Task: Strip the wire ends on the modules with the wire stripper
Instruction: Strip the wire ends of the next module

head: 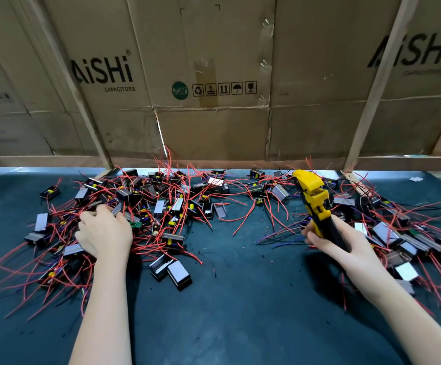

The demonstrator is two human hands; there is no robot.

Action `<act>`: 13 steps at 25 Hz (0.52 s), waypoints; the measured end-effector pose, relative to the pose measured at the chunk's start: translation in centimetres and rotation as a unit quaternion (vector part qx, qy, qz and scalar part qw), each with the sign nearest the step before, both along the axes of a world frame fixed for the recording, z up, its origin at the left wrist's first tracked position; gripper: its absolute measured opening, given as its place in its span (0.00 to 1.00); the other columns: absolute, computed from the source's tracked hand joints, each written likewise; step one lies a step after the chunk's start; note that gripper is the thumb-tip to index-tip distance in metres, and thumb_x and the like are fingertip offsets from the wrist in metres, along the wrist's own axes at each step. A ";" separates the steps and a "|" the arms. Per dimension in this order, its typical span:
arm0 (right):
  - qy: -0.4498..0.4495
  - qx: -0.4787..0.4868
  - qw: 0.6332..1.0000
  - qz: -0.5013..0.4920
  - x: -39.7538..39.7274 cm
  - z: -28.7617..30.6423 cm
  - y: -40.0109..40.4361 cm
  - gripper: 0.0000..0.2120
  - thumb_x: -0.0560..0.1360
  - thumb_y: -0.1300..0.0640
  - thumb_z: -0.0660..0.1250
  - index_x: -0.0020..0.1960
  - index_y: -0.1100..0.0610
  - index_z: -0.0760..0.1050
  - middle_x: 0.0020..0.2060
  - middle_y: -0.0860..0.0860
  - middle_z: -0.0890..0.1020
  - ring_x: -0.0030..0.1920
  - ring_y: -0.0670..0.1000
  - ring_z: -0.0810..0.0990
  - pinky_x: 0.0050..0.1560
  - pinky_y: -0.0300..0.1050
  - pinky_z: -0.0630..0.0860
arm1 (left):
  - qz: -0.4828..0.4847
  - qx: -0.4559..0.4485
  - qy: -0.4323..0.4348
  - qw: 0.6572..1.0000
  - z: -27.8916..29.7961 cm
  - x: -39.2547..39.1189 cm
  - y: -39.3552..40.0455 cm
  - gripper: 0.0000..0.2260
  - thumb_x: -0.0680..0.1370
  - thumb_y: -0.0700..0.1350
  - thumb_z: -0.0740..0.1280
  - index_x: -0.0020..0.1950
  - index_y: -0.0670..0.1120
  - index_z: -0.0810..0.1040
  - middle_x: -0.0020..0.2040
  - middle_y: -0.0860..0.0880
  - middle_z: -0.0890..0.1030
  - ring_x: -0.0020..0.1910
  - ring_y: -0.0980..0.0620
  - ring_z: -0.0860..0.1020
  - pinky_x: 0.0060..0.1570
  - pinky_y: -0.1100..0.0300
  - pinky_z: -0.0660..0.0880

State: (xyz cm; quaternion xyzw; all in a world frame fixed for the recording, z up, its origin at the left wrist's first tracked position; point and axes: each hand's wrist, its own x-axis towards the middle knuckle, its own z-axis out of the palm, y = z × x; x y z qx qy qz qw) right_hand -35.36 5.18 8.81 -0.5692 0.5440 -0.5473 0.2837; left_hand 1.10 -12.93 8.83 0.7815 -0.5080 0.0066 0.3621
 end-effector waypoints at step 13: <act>0.008 -0.012 1.000 0.010 0.0 -0.1 0.0 0.14 0.69 0.48 0.70 0.48 0.57 0.78 0.44 0.52 0.83 0.48 0.50 0.80 0.52 0.36 0.73 | 0.024 0.038 -0.014 0.999 0.2 -0.4 0.1 0.17 0.80 0.49 0.65 0.61 0.37 0.75 0.61 0.31 0.76 0.64 0.33 0.69 0.61 0.45 0.62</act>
